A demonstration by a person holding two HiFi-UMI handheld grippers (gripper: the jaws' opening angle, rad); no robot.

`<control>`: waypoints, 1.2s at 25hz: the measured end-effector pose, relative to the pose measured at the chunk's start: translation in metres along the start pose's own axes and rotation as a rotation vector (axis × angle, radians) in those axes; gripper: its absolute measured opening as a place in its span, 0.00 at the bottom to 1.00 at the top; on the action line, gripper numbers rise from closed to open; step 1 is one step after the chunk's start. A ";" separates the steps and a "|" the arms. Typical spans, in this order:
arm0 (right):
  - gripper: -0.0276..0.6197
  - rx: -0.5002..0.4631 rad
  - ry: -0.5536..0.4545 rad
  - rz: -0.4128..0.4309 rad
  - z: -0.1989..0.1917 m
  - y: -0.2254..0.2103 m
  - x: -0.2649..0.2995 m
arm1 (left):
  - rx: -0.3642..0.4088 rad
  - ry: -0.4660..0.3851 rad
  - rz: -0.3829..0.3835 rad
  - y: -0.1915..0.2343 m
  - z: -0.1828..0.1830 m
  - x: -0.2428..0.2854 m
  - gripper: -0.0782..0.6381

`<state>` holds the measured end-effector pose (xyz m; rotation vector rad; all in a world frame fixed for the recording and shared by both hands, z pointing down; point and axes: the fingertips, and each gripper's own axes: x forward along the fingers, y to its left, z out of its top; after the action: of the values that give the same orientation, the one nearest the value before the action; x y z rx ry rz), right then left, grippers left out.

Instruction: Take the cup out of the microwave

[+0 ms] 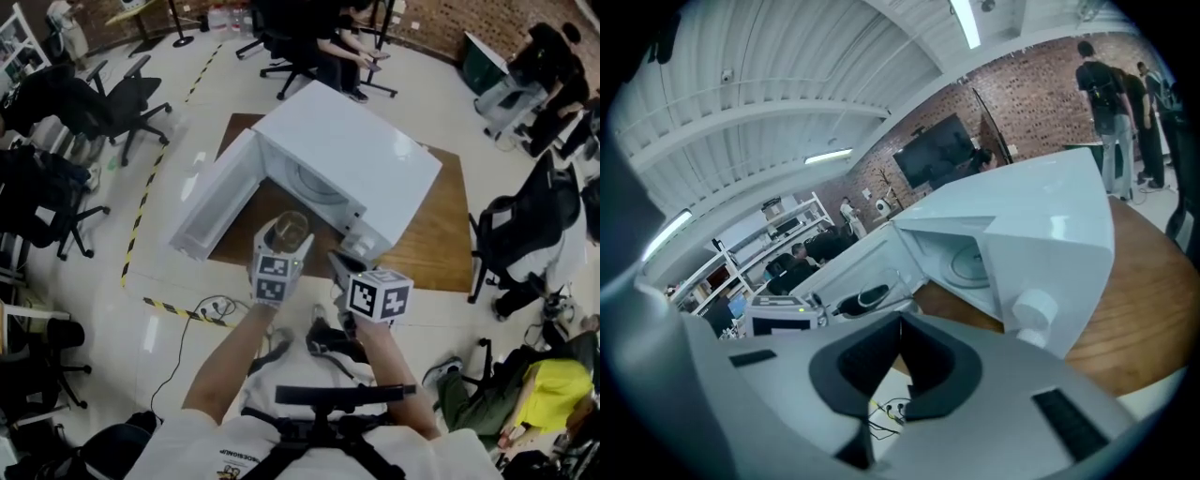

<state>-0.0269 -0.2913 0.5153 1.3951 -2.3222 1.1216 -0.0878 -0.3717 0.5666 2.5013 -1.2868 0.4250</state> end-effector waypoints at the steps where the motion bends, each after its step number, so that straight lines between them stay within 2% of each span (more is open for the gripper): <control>1: 0.05 0.000 -0.001 -0.001 -0.001 0.001 -0.001 | -0.002 -0.002 0.001 -0.002 0.000 -0.006 0.59; 11: 0.05 -0.012 -0.025 -0.017 -0.016 0.015 -0.001 | -0.037 0.002 0.028 0.003 0.000 -0.084 0.59; 17: 0.05 -0.039 -0.106 0.036 -0.015 0.025 -0.006 | -0.053 -0.017 0.042 0.009 0.009 -0.125 0.59; 22: 0.05 -0.125 -0.168 0.041 -0.006 0.031 -0.013 | -0.078 -0.025 0.059 0.011 0.013 -0.142 0.59; 30: 0.05 -0.106 -0.185 0.047 0.002 0.031 -0.012 | -0.104 -0.030 0.066 0.015 0.025 -0.150 0.59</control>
<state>-0.0459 -0.2760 0.4919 1.4684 -2.5125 0.9005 -0.1809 -0.2795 0.4875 2.3940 -1.3700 0.3274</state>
